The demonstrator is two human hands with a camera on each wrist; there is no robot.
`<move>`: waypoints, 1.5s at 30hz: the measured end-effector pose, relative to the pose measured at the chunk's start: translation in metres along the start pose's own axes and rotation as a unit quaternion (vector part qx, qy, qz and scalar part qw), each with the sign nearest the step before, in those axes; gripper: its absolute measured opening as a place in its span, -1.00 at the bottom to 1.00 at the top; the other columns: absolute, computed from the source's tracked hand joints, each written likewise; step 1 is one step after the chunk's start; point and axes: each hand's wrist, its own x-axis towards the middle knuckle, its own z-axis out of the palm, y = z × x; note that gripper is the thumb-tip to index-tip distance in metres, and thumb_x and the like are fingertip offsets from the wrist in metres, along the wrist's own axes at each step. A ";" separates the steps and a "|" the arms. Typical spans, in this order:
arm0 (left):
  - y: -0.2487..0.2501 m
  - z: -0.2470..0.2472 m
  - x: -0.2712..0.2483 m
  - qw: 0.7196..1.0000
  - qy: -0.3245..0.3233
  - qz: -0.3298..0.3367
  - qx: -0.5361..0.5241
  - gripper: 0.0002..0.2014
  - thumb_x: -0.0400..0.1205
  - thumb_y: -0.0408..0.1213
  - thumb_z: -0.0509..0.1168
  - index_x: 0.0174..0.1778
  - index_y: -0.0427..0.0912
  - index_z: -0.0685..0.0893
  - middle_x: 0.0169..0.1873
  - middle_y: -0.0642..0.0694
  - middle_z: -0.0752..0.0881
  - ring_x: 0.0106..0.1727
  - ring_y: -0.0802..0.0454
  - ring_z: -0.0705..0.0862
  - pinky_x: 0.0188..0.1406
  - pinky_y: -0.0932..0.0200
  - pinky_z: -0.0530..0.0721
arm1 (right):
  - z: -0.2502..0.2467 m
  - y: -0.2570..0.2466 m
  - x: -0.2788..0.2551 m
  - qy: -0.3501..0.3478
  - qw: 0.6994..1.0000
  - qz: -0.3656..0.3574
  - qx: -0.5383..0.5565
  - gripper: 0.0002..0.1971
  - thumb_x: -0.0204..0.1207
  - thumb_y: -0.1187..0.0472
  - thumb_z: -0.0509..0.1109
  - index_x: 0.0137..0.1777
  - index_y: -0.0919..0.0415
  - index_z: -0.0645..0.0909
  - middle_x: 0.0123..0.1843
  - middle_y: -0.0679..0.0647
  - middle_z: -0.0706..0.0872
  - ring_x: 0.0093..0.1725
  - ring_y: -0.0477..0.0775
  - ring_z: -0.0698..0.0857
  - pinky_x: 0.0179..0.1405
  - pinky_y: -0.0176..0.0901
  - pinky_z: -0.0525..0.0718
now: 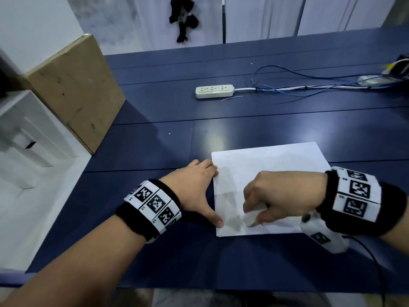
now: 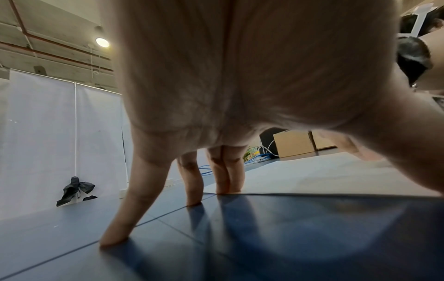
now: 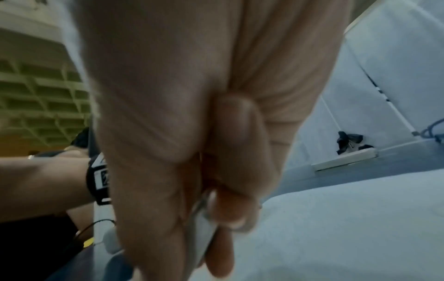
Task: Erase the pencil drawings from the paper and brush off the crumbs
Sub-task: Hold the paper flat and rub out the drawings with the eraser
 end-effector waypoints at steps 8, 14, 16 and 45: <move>-0.001 0.001 0.001 1.000 0.003 -0.001 -0.004 0.24 -0.07 0.63 0.41 0.46 -0.06 0.39 0.18 0.22 0.37 0.16 0.11 0.37 0.20 -0.04 0.65 | -0.011 0.039 0.016 0.141 0.983 0.104 -0.060 -0.78 0.53 -0.03 0.41 -0.12 0.11 0.72 -0.23 0.04 0.70 -0.22 0.10 0.60 -0.20 -0.02 0.61; 0.000 0.000 0.001 1.000 -0.003 -0.002 -0.002 0.28 -0.06 0.61 0.43 0.52 -0.08 0.37 0.21 0.21 0.37 0.18 0.10 0.37 0.21 -0.06 0.66 | 0.000 0.007 0.001 0.004 0.999 0.014 0.035 -0.77 0.47 -0.04 0.50 0.07 0.00 0.77 -0.13 -0.09 0.71 -0.22 -0.18 0.55 -0.17 -0.39 0.51; 0.000 0.000 0.002 1.000 -0.002 0.000 -0.001 0.27 -0.06 0.62 0.42 0.50 -0.08 0.38 0.19 0.22 0.36 0.17 0.10 0.37 0.21 -0.05 0.65 | -0.006 0.021 0.008 0.054 0.997 0.056 0.002 -0.80 0.46 -0.01 0.48 0.02 0.03 0.77 -0.15 -0.05 0.74 -0.20 -0.08 0.62 -0.10 -0.22 0.61; 0.000 0.000 0.001 1.000 0.003 -0.002 0.004 0.20 -0.07 0.61 0.43 0.42 -0.04 0.42 0.11 0.25 0.33 0.13 0.10 0.36 0.14 -0.01 0.66 | -0.014 0.038 0.018 0.140 0.979 0.130 -0.076 -0.80 0.50 0.01 0.41 -0.08 0.12 0.73 -0.22 0.06 0.72 -0.15 0.16 0.67 -0.19 0.03 0.63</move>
